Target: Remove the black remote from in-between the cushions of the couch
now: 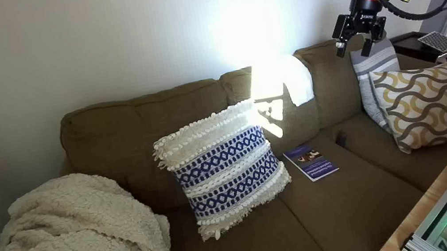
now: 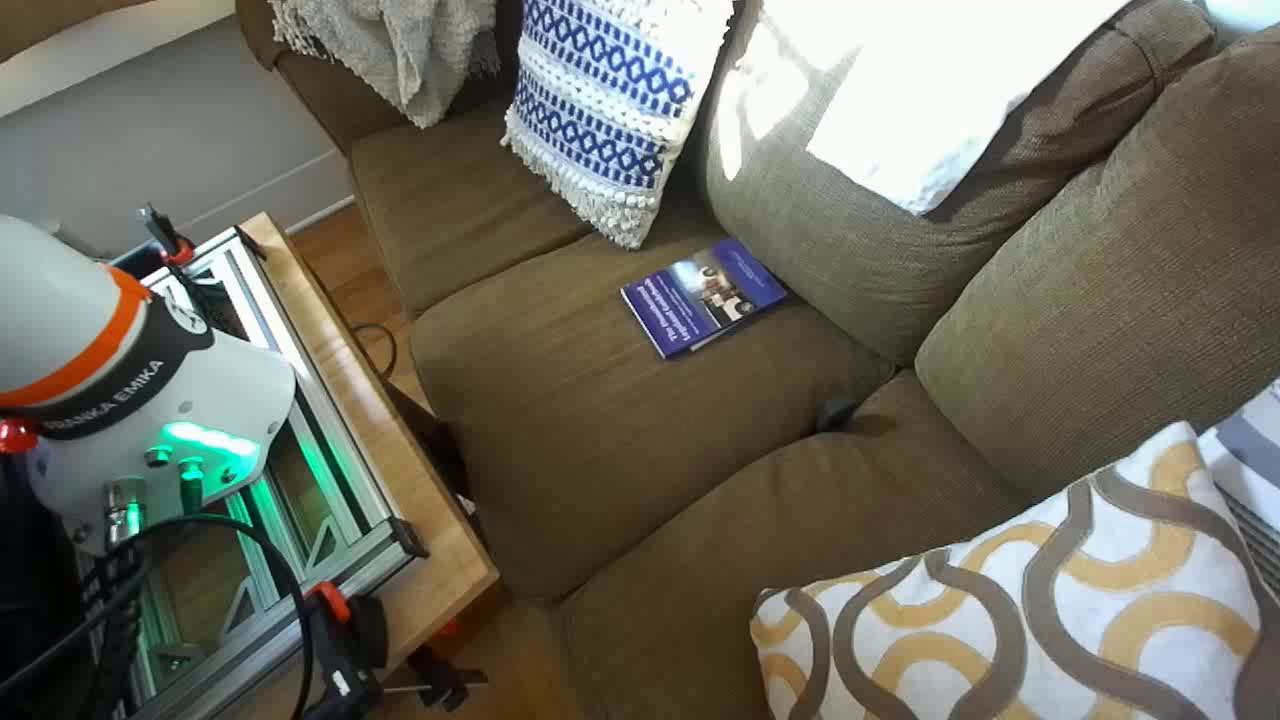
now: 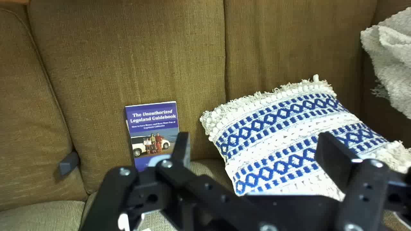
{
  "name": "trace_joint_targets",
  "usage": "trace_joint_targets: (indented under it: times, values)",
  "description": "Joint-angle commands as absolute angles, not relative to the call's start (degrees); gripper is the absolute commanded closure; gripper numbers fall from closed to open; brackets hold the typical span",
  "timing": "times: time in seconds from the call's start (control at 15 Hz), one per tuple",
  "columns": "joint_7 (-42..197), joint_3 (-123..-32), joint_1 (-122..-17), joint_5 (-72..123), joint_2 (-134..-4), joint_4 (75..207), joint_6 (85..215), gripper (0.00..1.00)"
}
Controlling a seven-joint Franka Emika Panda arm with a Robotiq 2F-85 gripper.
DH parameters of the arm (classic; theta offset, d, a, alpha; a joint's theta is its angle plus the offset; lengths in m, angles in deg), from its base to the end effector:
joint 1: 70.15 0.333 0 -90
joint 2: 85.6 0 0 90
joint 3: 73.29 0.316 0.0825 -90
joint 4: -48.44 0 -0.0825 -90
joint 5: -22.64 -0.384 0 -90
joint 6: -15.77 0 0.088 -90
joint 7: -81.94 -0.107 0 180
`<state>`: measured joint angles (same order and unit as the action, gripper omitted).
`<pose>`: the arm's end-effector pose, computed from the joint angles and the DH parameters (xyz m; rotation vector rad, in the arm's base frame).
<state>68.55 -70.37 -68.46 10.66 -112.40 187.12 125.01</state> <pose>0.3994 0.0483 0.4756 -2.9558 0.3458 0.1068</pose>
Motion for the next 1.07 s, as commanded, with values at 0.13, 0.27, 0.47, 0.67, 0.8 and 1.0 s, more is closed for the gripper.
trace_joint_targets:
  times: [0.13, 0.27, 0.47, 0.67, 0.8, 1.0]
  values:
    - [68.67, -70.09, -68.80, 10.55, -112.39, 187.02, 124.85, 0.00]
    - [68.67, -70.09, -68.80, 10.55, -112.39, 187.02, 124.85, 0.00]
    - [68.67, -70.09, -68.80, 10.55, -112.39, 187.01, 124.85, 0.00]
    - [64.43, -70.80, -70.79, 10.23, -110.81, 185.37, 124.01, 0.00]
    - [61.19, -71.77, -72.87, 10.15, -109.74, 185.37, 124.43, 0.00]
    - [57.82, -73.80, -76.26, 9.80, -107.21, 185.35, 125.70, 0.00]
